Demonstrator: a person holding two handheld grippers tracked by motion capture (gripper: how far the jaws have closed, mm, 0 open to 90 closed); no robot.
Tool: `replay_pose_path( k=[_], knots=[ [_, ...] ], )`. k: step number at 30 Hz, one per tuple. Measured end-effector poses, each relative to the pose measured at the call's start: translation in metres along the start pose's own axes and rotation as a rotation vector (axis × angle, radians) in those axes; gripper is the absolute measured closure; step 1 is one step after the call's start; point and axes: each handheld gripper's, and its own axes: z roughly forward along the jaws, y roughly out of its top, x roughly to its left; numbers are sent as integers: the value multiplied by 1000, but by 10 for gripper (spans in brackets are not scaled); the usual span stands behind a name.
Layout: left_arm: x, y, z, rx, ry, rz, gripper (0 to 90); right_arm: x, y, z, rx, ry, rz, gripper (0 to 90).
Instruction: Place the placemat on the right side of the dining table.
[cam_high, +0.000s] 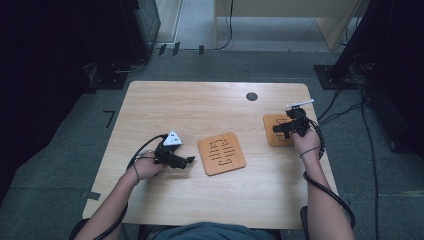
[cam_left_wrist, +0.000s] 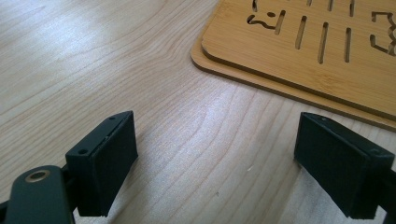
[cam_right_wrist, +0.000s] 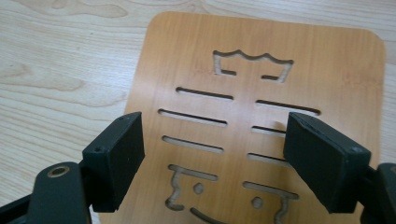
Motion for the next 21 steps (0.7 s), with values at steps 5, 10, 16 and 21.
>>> replay_pose_path(
  k=[5, 10, 16, 21],
  knots=[
    [1, 0, 0, 1, -4, 0, 115, 4, 0, 1, 2, 7, -12, 205],
    [1, 1, 2, -1, -4, -5, 115, 10, -2, 1, 9, 11, -27, 205],
    [2, 3, 3, 1, -3, -3, 112, 17, -3, 2, 17, 22, -46, 205],
    [2, 3, 3, 4, 0, 3, 107, 23, -4, 4, 24, 25, -60, 205]
  ],
)
